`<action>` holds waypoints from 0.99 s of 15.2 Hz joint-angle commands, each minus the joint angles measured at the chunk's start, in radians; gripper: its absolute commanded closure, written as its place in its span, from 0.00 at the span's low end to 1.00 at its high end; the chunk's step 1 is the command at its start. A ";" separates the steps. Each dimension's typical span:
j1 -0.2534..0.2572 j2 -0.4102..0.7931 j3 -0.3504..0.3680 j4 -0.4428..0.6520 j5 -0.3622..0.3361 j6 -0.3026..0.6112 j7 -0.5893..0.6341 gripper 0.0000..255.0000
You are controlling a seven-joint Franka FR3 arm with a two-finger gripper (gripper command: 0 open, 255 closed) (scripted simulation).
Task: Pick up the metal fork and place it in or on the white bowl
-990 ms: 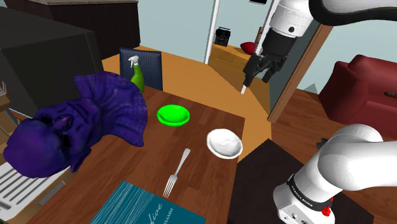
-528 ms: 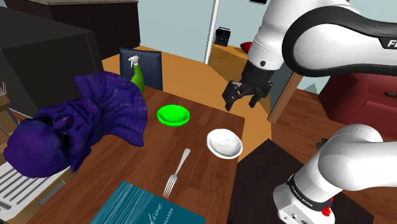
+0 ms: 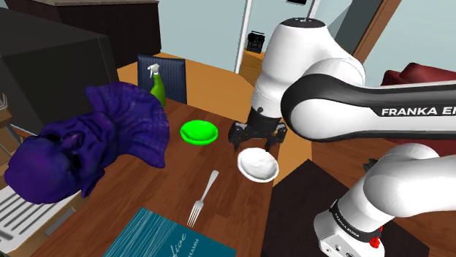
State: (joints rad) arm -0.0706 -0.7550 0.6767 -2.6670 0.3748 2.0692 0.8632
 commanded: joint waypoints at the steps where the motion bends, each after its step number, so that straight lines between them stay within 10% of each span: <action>1: -0.028 0.058 0.082 0.003 0.021 0.062 0.095 0.00; 8: -0.278 0.330 0.443 0.097 -0.038 0.269 0.457 0.00; 11: -0.538 0.471 0.719 0.159 -0.164 0.348 0.665 0.00; 13: -0.880 0.514 1.065 0.210 -0.222 0.384 0.778 0.00; 15: -0.960 0.464 1.151 0.223 -0.148 0.395 0.740 0.00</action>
State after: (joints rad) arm -0.9610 -0.2785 1.7526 -2.4532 0.2032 2.4528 1.6017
